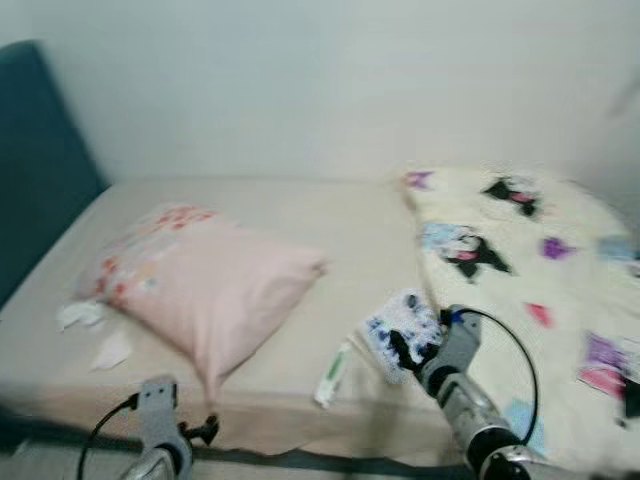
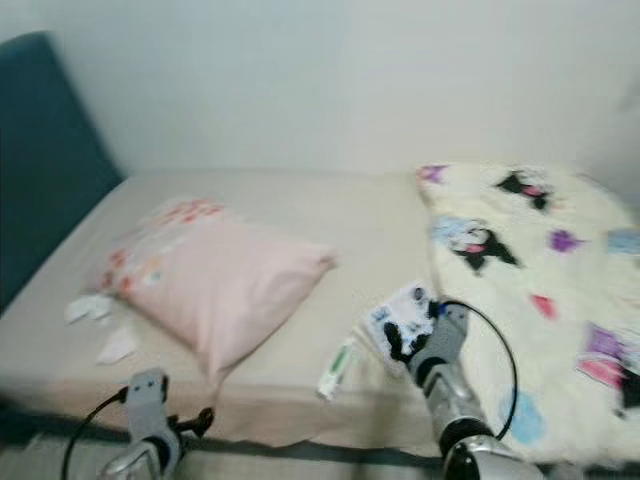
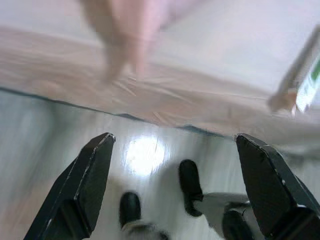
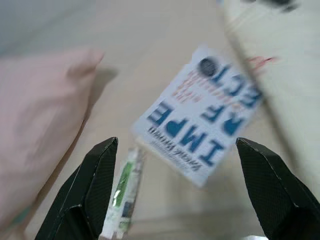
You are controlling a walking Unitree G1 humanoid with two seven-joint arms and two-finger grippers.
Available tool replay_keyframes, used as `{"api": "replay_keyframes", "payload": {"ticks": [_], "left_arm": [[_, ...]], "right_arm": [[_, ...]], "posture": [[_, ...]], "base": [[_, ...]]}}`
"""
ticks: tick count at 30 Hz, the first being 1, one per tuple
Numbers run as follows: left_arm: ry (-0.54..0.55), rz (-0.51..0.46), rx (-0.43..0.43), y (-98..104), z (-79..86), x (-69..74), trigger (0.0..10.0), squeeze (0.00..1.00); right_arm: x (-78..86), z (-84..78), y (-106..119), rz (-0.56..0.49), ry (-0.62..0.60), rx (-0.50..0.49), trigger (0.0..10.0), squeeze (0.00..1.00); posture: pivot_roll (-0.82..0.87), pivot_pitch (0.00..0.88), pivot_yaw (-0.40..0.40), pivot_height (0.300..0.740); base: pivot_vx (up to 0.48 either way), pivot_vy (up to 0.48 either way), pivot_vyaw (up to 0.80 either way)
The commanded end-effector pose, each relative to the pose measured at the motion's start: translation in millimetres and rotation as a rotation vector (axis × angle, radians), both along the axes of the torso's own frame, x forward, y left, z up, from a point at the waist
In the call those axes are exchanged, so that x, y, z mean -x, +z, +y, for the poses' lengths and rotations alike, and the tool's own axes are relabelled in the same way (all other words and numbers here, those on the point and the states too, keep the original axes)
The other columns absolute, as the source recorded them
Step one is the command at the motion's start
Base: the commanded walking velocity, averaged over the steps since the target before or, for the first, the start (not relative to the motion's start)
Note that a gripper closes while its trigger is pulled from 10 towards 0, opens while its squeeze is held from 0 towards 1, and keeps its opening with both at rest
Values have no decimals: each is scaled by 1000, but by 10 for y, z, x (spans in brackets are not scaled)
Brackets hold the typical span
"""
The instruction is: Clean up the room
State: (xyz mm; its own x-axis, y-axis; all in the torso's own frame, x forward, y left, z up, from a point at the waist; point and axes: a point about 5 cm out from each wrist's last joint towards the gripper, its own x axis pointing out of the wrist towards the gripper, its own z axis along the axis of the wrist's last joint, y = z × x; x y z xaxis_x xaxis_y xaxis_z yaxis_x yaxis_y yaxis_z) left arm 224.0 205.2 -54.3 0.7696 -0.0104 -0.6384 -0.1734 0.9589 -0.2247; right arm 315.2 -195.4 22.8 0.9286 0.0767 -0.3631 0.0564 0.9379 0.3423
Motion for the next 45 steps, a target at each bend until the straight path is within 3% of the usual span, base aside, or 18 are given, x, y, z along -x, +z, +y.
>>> {"api": "replay_keyframes", "payload": {"ticks": [1, 10, 16, 22, 31, 34, 45], "left_arm": [[14, 43, -36, -56, 59, 97, 10000, 0], [69, 79, -144, -61, 211, 148, 10000, 0], [122, 107, -243, -45, 362, 179, 10000, 0], [194, 71, -331, 70, 548, 100, 10000, 0], [177, 91, -345, 39, 552, 152, 10000, 0], [152, 98, -333, 1, 479, 174, 10000, 0], [121, 60, -300, 20, 367, 94, 10000, 0]], "right_arm": [[16, 72, -37, 15, 11, -1, 10000, 0], [-66, 191, 42, -10, 65, -8, 10000, 0], [-157, 356, 125, -15, 126, -57, 10000, 0], [-234, 614, 229, -47, 254, -84, 10000, 0], [-251, 644, 244, -41, 252, -86, 10000, 0], [-238, 596, 218, -24, 235, -82, 10000, 0], [-220, 547, 190, -5, 230, -69, 10000, 0]], "posture": [[-58, 16, 9, 740], [-41, 6, 4, 740], [-36, 14, 4, 727], [-14, 23, -5, 702], [-11, 30, -1, 677], [-12, 42, -4, 662], [-8, 54, -4, 612]], "base": [[0, 0, -494], [0, 0, -110], [0, 0, 317], [0, 0, 0], [0, 0, 0], [0, 0, 0], [0, 0, 0]]}}
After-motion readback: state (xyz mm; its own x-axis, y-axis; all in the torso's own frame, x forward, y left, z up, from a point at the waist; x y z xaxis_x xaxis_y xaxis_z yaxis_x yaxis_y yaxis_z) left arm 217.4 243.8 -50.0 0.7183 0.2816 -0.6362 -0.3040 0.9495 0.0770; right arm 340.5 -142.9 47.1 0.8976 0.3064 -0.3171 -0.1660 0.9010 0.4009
